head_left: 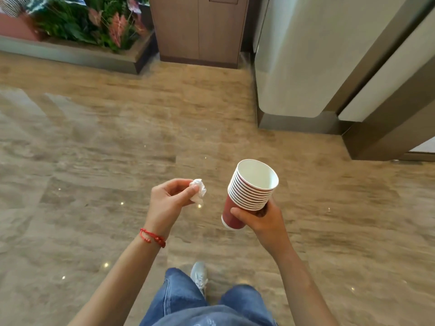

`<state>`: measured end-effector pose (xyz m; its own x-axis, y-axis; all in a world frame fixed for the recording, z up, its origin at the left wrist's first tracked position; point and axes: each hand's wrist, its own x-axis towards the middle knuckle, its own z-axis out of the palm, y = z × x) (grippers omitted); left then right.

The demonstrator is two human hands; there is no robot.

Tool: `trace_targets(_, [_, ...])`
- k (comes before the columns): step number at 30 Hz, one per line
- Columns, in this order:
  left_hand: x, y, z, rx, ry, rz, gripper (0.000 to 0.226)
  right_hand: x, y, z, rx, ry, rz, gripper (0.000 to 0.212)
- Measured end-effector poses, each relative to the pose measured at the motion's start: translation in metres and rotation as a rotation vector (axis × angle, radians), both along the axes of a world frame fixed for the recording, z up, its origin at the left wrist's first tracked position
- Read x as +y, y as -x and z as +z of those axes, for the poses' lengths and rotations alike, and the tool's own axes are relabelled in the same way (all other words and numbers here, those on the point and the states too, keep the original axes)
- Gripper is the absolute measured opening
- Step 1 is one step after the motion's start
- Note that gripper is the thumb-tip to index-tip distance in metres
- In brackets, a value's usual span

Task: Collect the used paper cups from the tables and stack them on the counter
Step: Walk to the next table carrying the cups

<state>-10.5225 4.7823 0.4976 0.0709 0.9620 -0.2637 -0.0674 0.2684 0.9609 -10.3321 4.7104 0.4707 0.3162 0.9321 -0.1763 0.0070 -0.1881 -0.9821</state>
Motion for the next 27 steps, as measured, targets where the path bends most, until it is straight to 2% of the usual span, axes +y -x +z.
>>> trace_targets(14, [0.302, -0.111, -0.022, 0.026, 0.019, 0.003, 0.004, 0.304, -0.116, -0.016, -0.013, -0.024, -0.021, 0.046])
trace_targets(21, [0.455, -0.169, 0.001, 0.015, -0.016, 0.045, 0.005, 0.468, -0.183, 0.004, -0.037, -0.046, 0.039, 0.046])
trace_targets(24, [0.514, -0.185, 0.027, 0.005, -0.001, 0.059, 0.006, 0.531, -0.206, 0.031, -0.020, -0.052, 0.017, 0.047])
trace_targets(27, [0.584, -0.202, 0.026, 0.007, -0.004, 0.057, 0.007, 0.599, -0.223, 0.031, -0.041, -0.066, 0.012, 0.050])
